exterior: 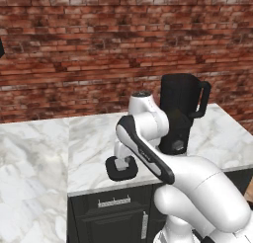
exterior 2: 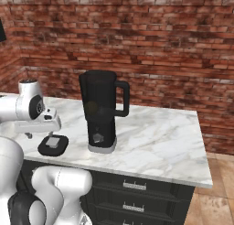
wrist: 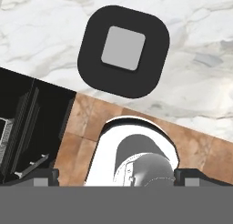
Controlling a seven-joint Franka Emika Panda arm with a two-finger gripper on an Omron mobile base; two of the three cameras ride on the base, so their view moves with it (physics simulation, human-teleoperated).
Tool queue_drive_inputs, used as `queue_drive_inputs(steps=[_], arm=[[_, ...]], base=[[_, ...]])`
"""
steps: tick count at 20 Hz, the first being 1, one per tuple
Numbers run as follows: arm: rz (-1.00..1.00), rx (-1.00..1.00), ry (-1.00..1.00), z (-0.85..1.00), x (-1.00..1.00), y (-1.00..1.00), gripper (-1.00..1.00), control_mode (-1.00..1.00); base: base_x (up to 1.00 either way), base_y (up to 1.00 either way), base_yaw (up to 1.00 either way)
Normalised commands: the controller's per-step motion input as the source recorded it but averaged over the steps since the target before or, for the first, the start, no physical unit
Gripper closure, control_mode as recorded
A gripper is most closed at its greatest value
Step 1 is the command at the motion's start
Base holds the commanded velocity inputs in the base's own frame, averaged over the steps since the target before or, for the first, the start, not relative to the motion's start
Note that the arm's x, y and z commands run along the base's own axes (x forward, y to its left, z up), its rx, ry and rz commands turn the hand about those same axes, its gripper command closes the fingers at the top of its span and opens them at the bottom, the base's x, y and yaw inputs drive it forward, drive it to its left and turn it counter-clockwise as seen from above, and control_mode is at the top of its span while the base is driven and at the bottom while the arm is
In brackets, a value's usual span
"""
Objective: Open the blender lid, put the pear in the blender, close the lid, and start the blender.
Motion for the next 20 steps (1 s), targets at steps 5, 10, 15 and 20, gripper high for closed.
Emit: queue_drive_inputs(steps=[5,10,15,20], arm=[[0.0,0.0,-0.03,-0.06,0.01,0.07,-1.0,-1.0],[0.0,0.0,-0.07,-0.09,0.06,0.13,-1.0,-1.0],[0.0,0.01,-0.12,-0.29,0.09,0.0,-1.0,-1.0],[0.0,0.02,-0.04,-0.32,0.21,0.01,-1.0,-1.0]], base=[[0.0,0.0,0.0],[0.0,0.0,0.0],[0.0,0.0,0.0],[0.0,0.0,0.0]])
